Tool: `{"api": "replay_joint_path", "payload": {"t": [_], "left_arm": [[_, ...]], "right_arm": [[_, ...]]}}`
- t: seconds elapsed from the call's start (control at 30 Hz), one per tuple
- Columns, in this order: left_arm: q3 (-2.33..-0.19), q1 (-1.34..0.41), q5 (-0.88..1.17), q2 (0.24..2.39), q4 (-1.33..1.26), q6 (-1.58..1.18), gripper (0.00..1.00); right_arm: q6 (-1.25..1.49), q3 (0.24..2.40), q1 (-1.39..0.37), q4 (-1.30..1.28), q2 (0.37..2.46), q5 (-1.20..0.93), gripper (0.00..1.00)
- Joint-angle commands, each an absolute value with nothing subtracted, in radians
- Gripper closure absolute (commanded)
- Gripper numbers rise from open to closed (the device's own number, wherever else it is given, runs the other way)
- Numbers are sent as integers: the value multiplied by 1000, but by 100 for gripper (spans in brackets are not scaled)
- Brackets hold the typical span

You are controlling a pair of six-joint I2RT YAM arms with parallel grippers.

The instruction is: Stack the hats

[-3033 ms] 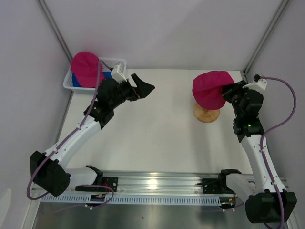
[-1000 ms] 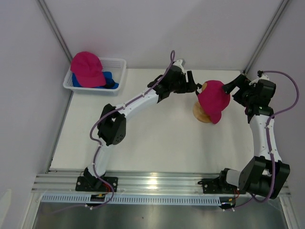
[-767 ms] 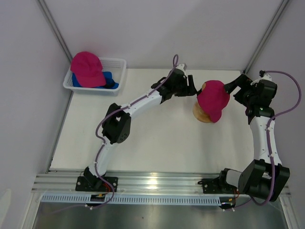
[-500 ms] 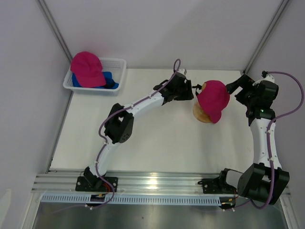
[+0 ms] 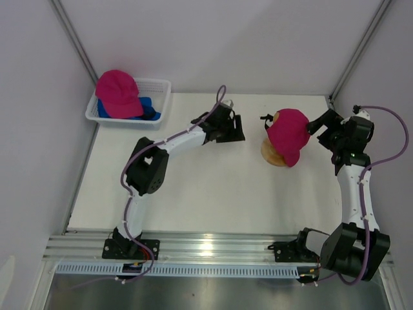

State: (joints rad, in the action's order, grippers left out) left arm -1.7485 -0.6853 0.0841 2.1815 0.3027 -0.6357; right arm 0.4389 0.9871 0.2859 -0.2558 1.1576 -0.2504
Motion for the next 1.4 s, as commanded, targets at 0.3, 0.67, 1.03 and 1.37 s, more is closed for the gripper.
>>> {"api": "replay_joint_path", "payload": {"t": [0.3, 0.67, 1.03, 1.37], "left_arm": [[-1813, -709, 170, 1962, 209, -575, 23], [-2132, -762, 91, 2204, 361, -561, 24], [-2203, -769, 68, 2322, 364, -591, 28], [-2215, -776, 26, 2405, 399, -609, 30]], "right_arm": [[483, 899, 387, -203, 1063, -256, 1], [469, 919, 388, -218, 1057, -262, 0], [477, 905, 388, -190, 1066, -279, 1], [480, 896, 388, -187, 1068, -276, 1]]}}
